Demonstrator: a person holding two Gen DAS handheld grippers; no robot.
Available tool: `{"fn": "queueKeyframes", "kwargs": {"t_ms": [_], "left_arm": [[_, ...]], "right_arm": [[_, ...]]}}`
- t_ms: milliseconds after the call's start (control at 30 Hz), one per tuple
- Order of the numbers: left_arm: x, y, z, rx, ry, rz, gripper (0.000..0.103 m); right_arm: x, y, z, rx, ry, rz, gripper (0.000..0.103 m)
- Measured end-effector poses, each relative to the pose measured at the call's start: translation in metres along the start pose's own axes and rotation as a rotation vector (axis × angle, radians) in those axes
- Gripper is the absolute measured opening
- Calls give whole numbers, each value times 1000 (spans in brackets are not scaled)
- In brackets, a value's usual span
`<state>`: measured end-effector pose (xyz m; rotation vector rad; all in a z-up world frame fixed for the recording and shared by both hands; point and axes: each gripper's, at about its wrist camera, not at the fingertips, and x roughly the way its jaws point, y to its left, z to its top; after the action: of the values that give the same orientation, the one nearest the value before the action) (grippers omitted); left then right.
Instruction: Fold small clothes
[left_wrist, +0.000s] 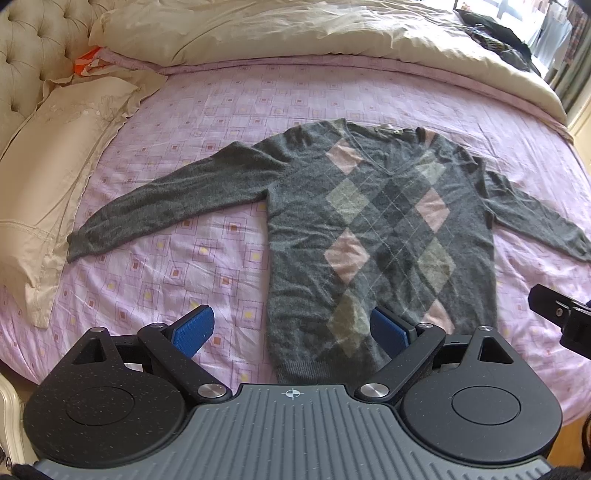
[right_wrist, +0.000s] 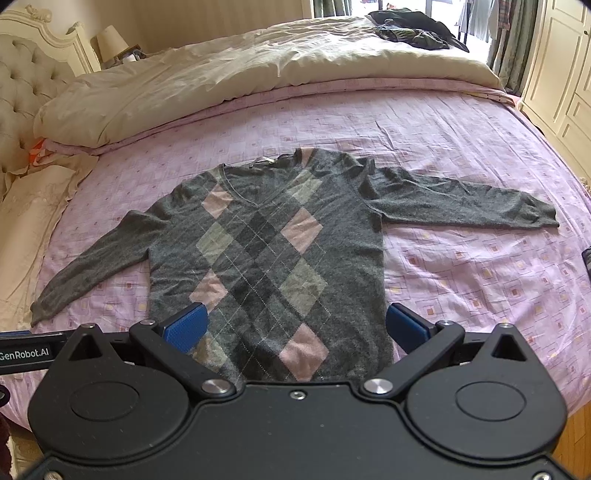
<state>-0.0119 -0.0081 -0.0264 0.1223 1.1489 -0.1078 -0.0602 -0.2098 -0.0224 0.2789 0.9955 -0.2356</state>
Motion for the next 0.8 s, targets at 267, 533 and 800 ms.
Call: {"fn": "queueKeyframes", "kwargs": {"t_ms": [267,533,800], "left_arm": [[2,7,10,-1,8,-7,92],[7,13,9,-9,22,-3,92],[9,17,10,-6,34,2,92]], "right_arm": [[0,2,0,-2,4,0,102],[4,8,-1,-15,27,-20,102],[5,13,4,-30,40,-44,102]]}}
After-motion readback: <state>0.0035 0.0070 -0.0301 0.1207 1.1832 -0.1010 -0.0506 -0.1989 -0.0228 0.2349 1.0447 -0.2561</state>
